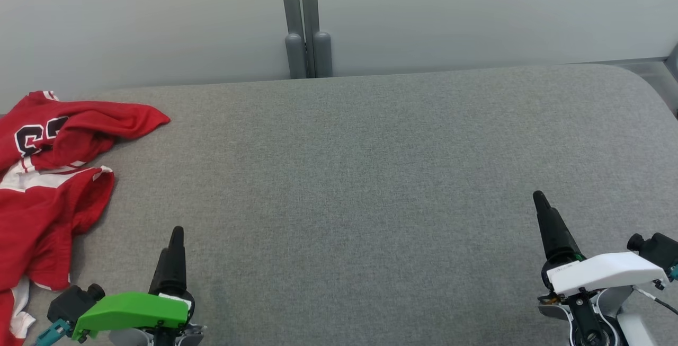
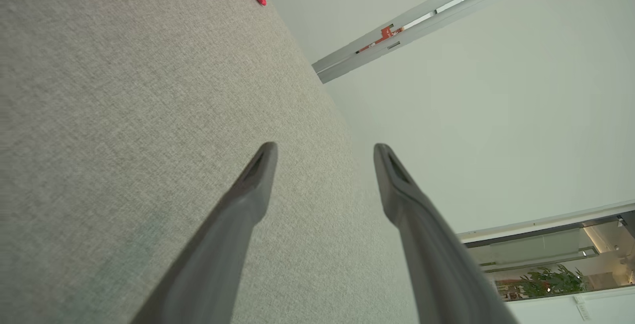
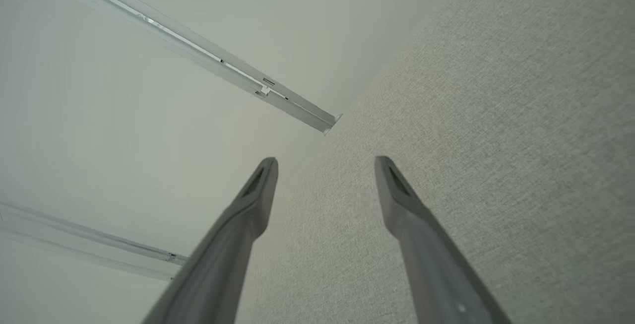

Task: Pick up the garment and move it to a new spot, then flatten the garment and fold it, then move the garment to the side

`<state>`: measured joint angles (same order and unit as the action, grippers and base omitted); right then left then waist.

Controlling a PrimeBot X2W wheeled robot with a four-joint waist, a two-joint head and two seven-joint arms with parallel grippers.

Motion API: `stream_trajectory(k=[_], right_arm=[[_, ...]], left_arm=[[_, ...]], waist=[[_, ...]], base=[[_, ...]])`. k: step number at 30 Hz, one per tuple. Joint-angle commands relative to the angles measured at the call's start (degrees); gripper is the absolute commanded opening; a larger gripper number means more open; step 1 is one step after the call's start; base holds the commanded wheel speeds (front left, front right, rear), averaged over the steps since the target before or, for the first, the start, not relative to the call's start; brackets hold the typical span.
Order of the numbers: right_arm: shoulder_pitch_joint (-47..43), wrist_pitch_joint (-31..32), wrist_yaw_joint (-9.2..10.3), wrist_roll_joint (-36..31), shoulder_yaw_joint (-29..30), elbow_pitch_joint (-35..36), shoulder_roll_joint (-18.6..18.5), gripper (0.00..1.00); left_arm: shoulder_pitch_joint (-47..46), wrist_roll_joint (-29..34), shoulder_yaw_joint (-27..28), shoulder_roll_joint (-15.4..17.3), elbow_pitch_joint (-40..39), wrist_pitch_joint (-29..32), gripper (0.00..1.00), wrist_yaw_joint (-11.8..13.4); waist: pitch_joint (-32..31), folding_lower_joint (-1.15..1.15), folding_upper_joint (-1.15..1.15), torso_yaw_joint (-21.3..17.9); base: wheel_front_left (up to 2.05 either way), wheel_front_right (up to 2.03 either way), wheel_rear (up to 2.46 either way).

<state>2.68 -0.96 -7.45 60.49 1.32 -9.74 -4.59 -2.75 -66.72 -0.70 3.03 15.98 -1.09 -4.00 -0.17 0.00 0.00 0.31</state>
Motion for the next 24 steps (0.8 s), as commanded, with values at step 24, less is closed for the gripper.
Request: stream_trajectory(k=[24], right_arm=[[-2.1,-5.2,-0.03,-25.2,0.7,0.8,0.1,1.0]], left_arm=[[2.4,27.3,-3.3,2.9,-4.7,-5.0,1.0,0.5]], waist=[[-0.5,0.0,0.0,0.2]], base=[[0.0,0.0,0.0]])
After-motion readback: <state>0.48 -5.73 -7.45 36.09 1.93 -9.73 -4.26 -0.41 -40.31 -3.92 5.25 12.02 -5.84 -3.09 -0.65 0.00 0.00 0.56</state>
